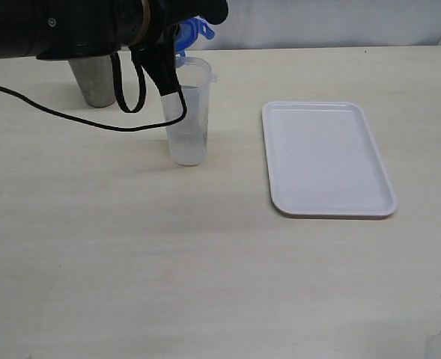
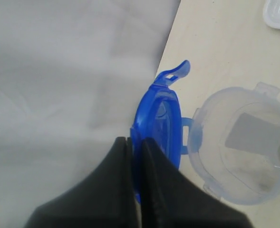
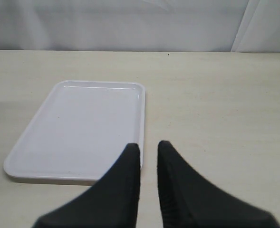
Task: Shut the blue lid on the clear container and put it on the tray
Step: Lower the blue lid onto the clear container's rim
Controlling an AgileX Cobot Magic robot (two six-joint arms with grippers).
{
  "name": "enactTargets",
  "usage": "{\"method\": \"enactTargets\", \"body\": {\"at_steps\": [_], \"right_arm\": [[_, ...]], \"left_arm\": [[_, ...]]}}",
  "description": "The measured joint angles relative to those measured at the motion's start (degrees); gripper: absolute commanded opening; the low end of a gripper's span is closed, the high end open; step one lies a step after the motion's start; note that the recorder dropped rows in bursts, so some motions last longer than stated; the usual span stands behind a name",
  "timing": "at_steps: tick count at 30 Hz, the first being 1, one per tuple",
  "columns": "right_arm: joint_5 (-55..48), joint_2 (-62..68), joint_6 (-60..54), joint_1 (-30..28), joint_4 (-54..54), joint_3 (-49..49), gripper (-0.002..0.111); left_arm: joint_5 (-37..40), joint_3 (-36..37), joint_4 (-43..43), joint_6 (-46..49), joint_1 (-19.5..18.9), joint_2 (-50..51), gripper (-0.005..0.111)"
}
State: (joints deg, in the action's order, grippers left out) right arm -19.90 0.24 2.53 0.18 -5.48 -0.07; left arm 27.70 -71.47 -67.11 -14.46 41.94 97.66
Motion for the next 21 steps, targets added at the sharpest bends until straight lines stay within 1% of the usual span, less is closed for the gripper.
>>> {"method": "enactTargets", "body": {"at_steps": [21], "right_arm": [[0.0, 0.0, 0.0, 0.0, 0.0, 0.0, 0.014]], "left_arm": [[-0.1, 0.0, 6.1, 5.5, 0.0, 0.0, 0.0]]}}
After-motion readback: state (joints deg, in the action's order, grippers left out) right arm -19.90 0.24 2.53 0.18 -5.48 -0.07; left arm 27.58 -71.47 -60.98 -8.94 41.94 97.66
